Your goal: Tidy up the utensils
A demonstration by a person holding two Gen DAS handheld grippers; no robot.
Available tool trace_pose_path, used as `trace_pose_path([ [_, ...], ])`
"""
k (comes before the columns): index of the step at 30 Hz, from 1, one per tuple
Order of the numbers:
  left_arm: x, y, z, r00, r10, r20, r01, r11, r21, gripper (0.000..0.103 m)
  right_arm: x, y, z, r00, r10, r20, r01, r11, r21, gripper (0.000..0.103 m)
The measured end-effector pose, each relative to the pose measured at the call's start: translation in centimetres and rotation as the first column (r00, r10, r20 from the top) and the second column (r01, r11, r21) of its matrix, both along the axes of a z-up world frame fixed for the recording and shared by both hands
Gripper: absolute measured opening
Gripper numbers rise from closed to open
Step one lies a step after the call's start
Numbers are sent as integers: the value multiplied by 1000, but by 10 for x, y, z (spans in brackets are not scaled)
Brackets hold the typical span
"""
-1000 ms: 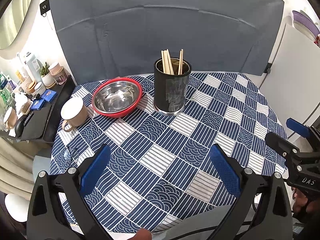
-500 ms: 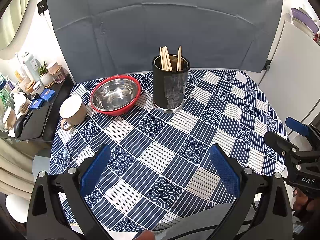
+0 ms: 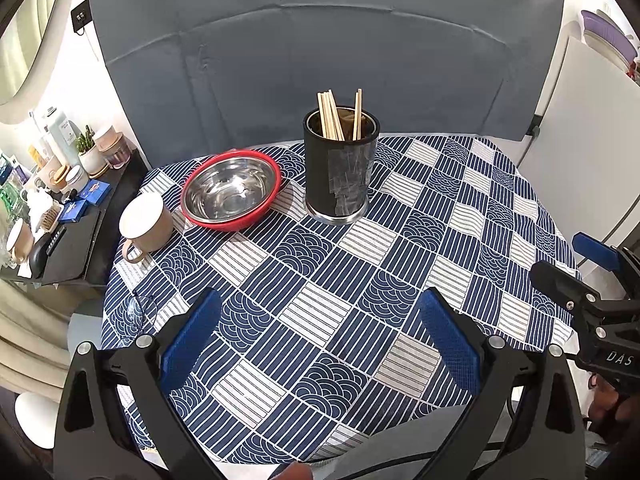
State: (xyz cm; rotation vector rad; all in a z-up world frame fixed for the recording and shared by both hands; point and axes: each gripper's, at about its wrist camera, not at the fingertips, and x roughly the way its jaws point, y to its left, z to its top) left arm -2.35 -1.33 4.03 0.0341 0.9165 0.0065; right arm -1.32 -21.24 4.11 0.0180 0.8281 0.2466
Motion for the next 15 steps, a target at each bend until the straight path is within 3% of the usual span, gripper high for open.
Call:
trace_pose_path([
  [15, 4, -1, -4, 1000, -5, -21, 6, 1000, 4, 97, 1, 4, -5, 1000, 3, -14, -3, 1000, -2, 95],
])
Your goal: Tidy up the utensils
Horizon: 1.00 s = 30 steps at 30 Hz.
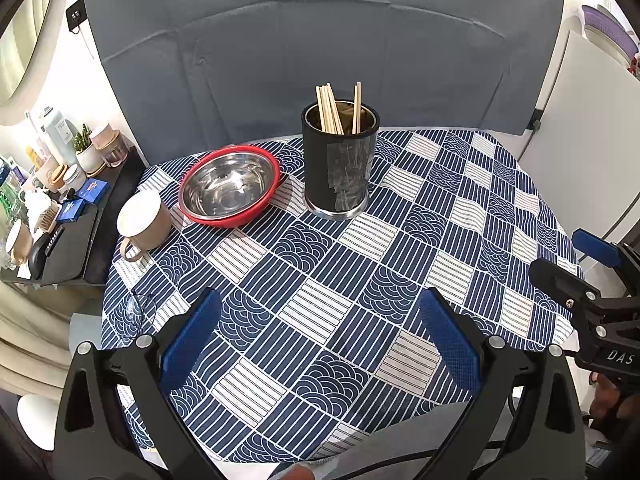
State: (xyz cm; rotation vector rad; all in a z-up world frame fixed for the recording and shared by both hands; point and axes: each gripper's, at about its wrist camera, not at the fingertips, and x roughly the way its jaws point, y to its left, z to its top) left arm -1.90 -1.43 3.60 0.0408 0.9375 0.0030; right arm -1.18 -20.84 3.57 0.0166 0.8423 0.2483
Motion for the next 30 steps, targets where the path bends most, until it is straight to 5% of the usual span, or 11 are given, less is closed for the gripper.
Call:
trace_pose_path([
  [30, -4, 17, 9, 998, 18, 54, -12, 994, -112, 97, 3, 6, 2, 1000, 19, 4, -19, 1000, -14, 95],
])
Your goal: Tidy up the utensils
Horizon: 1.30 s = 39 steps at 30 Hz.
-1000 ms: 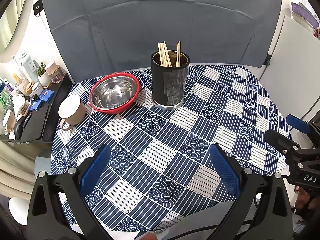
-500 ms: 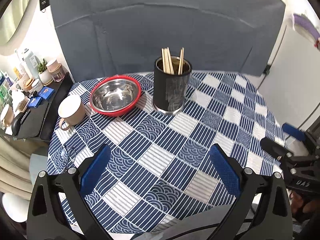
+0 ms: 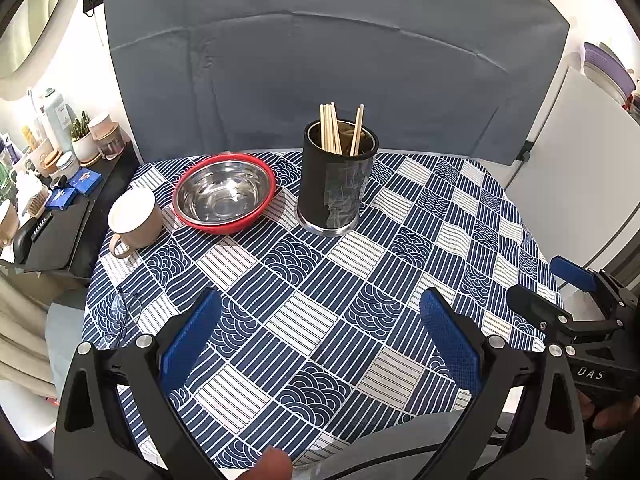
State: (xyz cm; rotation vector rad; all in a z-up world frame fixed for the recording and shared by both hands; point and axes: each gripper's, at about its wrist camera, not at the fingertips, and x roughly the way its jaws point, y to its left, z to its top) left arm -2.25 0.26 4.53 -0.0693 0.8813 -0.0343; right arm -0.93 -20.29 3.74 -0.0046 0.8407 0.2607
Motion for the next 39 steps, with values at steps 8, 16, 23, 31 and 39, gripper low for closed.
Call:
trace_pose_path([
  [8, -1, -4, 0, 1000, -15, -3, 15, 1000, 15, 97, 0, 0, 0, 1000, -3, 0, 3, 1000, 3, 95],
  [16, 0, -6, -3, 999, -34, -21, 34, 999, 10, 97, -1, -1, 1, 1000, -5, 4, 5, 1000, 6, 95],
  [23, -4, -3, 2, 1000, -24, 13, 24, 1000, -16, 97, -1, -2, 2, 1000, -3, 3, 3, 1000, 6, 95],
  [31, -7, -4, 5, 999, -19, 37, 19, 1000, -3, 97, -1, -1, 2, 1000, 0, 2, 0, 1000, 7, 95],
  [39, -5, -2, 4, 1000, -14, 25, 14, 1000, -9, 97, -1, -1, 2, 1000, -1, 2, 1, 1000, 8, 95],
])
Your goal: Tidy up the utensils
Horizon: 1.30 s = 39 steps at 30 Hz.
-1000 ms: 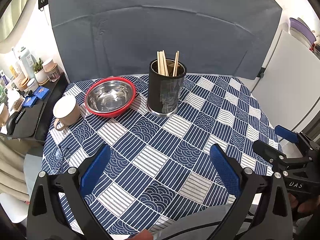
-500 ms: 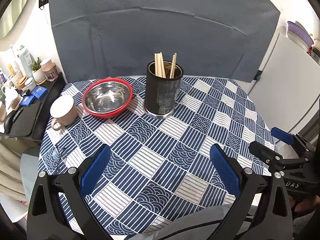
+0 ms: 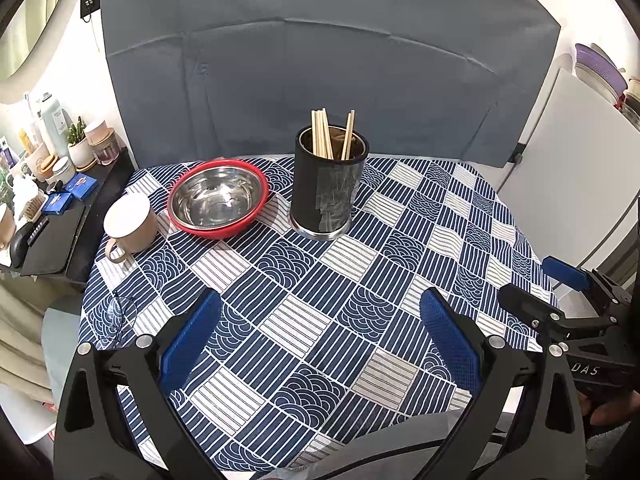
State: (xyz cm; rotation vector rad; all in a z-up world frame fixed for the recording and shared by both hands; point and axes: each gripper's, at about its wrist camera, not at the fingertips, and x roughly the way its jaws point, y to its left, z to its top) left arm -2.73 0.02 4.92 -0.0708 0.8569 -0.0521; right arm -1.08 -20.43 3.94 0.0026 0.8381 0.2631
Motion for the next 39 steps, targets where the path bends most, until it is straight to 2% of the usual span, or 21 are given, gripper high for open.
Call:
trace_pose_path([
  [39, 4, -6, -1, 1000, -8, -19, 9, 1000, 28, 97, 1, 0, -3, 1000, -1, -5, 1, 1000, 7, 95],
])
